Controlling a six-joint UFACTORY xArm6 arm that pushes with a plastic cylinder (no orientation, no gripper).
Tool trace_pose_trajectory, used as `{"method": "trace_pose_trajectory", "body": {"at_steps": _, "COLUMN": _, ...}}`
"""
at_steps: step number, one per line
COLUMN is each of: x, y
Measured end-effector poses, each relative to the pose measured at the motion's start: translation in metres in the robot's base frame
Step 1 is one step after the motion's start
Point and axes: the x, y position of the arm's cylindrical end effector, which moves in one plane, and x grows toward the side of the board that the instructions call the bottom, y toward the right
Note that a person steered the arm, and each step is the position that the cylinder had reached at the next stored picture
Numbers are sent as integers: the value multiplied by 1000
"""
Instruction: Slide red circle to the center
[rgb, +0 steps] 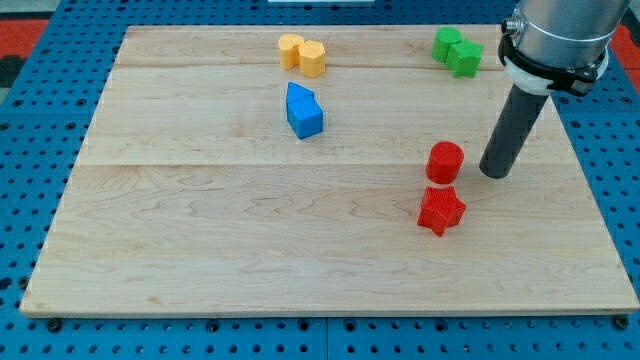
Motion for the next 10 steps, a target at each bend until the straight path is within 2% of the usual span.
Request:
{"method": "trace_pose_trajectory", "body": {"at_steps": 6, "x": -5, "y": -2}}
{"method": "trace_pose_trajectory", "body": {"at_steps": 10, "x": -12, "y": -108}}
